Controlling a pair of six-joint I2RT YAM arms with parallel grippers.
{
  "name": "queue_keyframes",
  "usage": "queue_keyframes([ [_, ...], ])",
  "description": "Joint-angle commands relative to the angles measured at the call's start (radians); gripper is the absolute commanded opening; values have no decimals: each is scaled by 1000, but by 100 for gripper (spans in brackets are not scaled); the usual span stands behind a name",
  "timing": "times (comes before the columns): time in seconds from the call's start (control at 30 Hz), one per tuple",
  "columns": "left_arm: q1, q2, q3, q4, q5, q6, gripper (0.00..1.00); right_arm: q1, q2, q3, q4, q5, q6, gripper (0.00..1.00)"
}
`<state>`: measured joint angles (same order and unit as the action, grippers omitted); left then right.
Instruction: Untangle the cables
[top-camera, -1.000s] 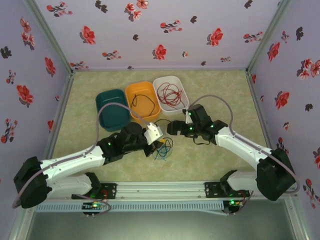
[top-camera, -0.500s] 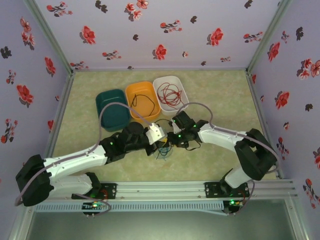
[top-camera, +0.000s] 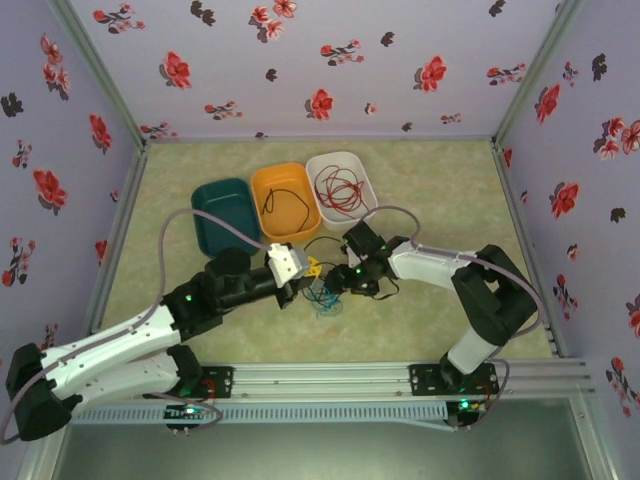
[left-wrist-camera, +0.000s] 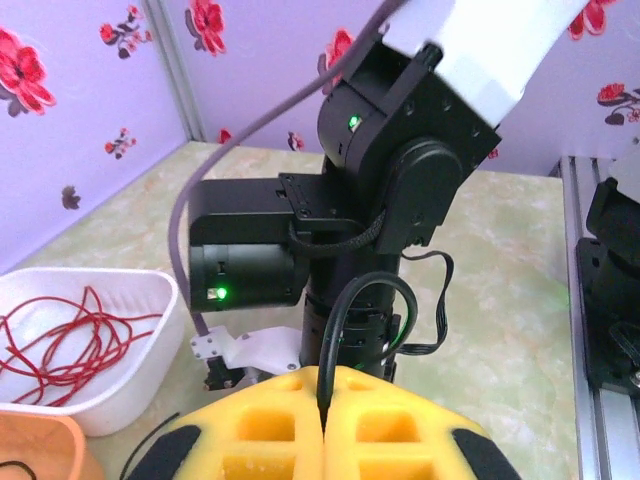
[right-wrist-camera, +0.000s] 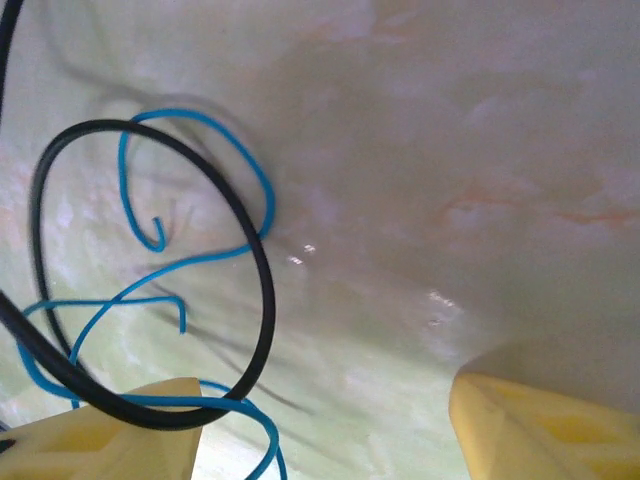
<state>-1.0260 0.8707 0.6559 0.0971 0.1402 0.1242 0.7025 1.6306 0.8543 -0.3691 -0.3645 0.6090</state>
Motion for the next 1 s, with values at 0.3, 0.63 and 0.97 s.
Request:
queue_keyframes([
  [0.3,-7,-98,127,-76,-148,84,0,-77,-18,-85,-39,207,16,55],
  [0.63,-6,-153,166,-88,-170,64,0,-92,-48,-100,-74,285,16,49],
  [0.97,16,18,307,-266,-428,-90,0,-90,-314,-122,-102,327,7,53],
])
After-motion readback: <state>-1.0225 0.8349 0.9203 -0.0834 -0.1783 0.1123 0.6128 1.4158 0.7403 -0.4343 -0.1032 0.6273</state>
